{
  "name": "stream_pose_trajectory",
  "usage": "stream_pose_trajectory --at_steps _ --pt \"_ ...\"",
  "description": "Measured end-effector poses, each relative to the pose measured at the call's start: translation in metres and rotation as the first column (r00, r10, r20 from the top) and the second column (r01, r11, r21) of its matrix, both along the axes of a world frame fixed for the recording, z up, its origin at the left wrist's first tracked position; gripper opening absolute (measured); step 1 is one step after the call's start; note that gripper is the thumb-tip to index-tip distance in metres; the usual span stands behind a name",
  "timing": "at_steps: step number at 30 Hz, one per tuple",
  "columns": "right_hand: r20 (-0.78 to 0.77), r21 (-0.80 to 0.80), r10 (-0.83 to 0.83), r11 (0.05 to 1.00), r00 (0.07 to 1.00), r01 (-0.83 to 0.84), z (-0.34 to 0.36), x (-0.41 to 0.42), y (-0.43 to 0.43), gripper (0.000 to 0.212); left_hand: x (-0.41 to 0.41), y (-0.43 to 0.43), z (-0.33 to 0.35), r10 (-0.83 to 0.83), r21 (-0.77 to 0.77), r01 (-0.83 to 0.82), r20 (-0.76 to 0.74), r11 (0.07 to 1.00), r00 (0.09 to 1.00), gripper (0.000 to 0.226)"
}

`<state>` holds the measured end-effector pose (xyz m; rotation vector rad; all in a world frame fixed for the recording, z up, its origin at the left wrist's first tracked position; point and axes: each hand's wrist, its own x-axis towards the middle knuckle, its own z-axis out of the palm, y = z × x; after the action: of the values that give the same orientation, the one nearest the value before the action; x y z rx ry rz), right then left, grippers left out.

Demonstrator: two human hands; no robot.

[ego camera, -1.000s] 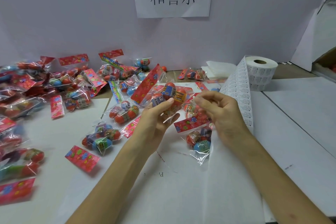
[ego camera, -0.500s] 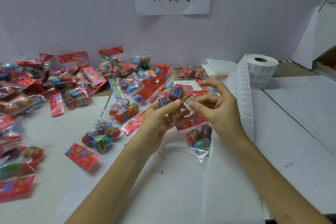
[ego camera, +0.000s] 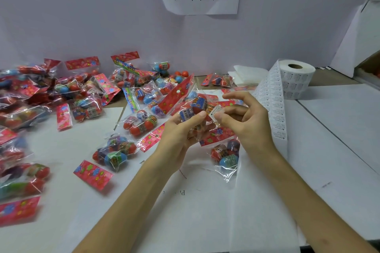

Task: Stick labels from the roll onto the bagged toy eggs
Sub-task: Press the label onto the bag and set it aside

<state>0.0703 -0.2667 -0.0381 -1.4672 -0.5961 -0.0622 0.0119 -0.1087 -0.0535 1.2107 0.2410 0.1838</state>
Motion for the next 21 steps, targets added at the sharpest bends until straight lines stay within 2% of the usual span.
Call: stream_pose_trajectory --at_steps 5,11,21 --pt "-0.018 0.035 0.064 0.997 0.998 -0.064 0.0020 -0.0008 -0.0001 0.038 0.0016 -0.0007 -0.0002 0.030 -0.015 -0.030 -0.030 0.999 0.999 0.039" --pt "-0.010 0.022 -0.012 1.000 1.000 0.013 -0.0004 0.0009 0.0007 0.036 0.0014 -0.0004 -0.0001 0.032 -0.024 -0.033 -0.024 0.999 0.999 0.040" --pt "-0.003 0.027 -0.031 0.999 1.000 0.031 -0.0027 0.0037 0.0009 0.035 0.0019 -0.0019 -0.0019 0.018 0.040 -0.018 0.012 0.999 1.000 0.040"
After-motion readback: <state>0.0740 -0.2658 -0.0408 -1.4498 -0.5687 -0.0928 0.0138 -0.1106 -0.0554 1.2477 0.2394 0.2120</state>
